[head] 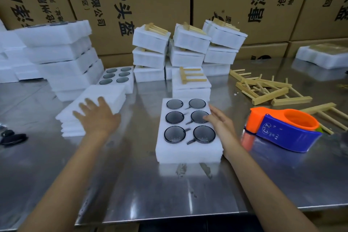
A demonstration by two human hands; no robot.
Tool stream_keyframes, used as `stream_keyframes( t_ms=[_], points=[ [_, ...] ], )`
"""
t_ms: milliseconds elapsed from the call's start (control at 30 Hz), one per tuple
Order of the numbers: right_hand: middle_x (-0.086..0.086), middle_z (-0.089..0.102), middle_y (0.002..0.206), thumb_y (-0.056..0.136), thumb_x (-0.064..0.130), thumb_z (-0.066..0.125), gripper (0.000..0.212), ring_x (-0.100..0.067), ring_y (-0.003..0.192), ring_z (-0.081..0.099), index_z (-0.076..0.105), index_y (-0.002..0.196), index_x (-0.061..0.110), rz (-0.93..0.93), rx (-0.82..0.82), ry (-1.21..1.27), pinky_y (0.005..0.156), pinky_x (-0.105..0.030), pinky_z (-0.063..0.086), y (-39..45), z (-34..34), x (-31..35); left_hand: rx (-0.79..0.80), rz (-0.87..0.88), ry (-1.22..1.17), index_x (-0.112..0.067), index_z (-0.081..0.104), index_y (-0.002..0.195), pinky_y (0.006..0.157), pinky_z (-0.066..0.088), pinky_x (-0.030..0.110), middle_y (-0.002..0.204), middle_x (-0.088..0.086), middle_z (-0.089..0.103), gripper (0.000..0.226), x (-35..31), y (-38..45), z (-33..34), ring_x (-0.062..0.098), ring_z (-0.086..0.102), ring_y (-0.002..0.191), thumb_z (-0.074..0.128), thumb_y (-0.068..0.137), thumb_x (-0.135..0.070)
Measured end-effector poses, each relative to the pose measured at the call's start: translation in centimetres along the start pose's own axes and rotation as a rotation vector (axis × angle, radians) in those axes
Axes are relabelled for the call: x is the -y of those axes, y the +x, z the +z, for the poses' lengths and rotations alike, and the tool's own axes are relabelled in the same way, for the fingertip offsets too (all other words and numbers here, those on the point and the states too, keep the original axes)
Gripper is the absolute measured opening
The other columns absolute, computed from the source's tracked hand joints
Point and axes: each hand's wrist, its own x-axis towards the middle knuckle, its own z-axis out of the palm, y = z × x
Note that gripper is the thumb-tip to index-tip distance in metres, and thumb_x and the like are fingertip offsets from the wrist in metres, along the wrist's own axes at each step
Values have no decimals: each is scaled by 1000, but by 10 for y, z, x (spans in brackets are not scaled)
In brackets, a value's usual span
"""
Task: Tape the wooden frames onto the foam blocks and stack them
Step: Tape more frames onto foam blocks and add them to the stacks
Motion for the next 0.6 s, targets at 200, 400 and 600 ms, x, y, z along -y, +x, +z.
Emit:
stream_keyframes(
  t_ms=[200,400,600],
  points=[
    [12,76,99,86,-1,64,36,-4,77,72,70,108,26,-14,8,27,57,-16,53,1,-1,-1,-57,115,-108,-16,52,139,94,38,43,119,17,65,51,19,1,2,42,49,117,64,89,-20],
    [10,76,99,87,-1,63,35,-7,80,72,70,106,27,-24,27,38,59,-18,54,0,-1,-2,-212,383,-446,-20,70,118,84,48,40,108,11,72,29,-22,-34,-27,34,61,106,64,90,-24],
    [10,77,92,94,18,62,17,-3,81,71,77,93,26,-27,-31,16,67,-18,55,4,0,-4,-163,1007,-399,-25,72,106,80,43,35,100,-7,65,29,-103,-119,-25,18,59,92,58,93,-47]
  ],
)
